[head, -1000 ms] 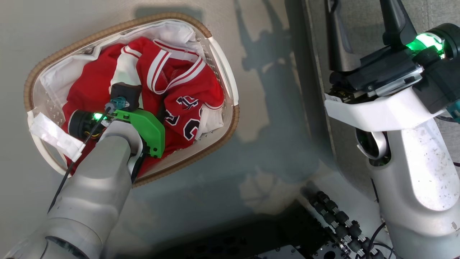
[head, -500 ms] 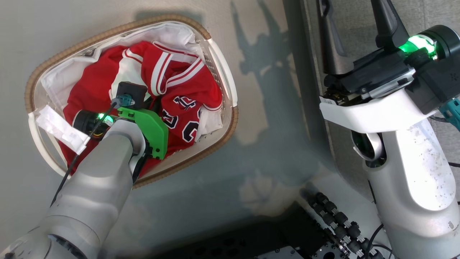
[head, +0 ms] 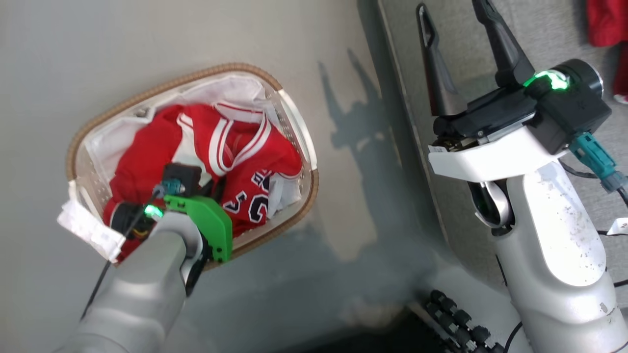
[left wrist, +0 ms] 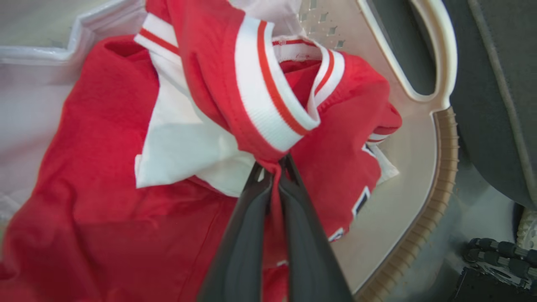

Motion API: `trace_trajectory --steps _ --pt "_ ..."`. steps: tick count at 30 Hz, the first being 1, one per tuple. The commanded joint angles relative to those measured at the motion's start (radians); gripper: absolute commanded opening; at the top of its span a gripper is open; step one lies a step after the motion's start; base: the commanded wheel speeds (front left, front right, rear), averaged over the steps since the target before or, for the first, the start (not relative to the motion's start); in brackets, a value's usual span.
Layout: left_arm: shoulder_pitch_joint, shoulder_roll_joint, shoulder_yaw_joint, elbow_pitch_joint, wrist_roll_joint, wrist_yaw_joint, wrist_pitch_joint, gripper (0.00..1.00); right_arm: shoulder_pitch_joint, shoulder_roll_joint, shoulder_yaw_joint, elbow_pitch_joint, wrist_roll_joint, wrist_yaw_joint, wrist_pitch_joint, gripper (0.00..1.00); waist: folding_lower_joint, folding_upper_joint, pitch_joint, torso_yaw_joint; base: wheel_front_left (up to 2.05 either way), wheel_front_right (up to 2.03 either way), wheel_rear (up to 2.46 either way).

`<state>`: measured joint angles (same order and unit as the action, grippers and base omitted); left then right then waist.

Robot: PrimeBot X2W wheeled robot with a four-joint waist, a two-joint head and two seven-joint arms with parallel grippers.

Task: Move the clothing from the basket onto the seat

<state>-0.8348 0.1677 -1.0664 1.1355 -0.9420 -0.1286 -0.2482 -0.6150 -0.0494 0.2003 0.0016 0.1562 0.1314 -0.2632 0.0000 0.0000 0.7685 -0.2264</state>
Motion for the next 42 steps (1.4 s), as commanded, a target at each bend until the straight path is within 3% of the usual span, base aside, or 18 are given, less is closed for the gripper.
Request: trace_trajectory --steps 1,7,13,22,33,42 --pt "0.032 0.002 -0.002 -0.005 -0.015 -0.004 -0.01 0.0 0.024 -0.003 -0.005 0.014 -0.007 -0.001 -0.002 1.0 0.0 0.0 -0.105 0.019 0.0 0.0 0.0" --pt "0.084 -0.002 0.019 -0.03 -0.034 -0.004 -0.019 0.0 0.067 -0.003 -0.023 0.064 -0.024 -0.001 -0.002 1.0 0.0 0.0 -0.215 0.05 0.0 0.0 0.0" --pt "0.132 0.006 0.092 -0.085 0.02 -0.003 -0.017 0.0 0.119 -0.003 -0.03 0.109 -0.034 -0.001 -0.002 1.0 0.0 0.0 -0.322 0.081 0.0 0.0 0.0" --pt "0.266 0.008 0.304 -0.26 0.185 0.015 -0.016 0.0 0.204 -0.003 -0.047 0.171 -0.041 -0.001 -0.002 1.0 0.0 0.0 -0.495 0.133 0.0 0.0 0.0" --pt "0.358 -0.017 0.469 -0.458 0.351 0.009 -0.016 0.0 0.315 -0.003 -0.065 0.214 -0.059 -0.001 -0.002 1.0 0.0 0.0 -0.641 0.161 0.0 0.0 0.0" --pt "0.364 -0.046 0.547 -0.569 0.434 0.011 -0.016 0.0 0.424 -0.003 -0.082 0.249 -0.065 -0.001 -0.002 1.0 0.0 0.0 -0.747 0.175 0.0 0.0 0.0"
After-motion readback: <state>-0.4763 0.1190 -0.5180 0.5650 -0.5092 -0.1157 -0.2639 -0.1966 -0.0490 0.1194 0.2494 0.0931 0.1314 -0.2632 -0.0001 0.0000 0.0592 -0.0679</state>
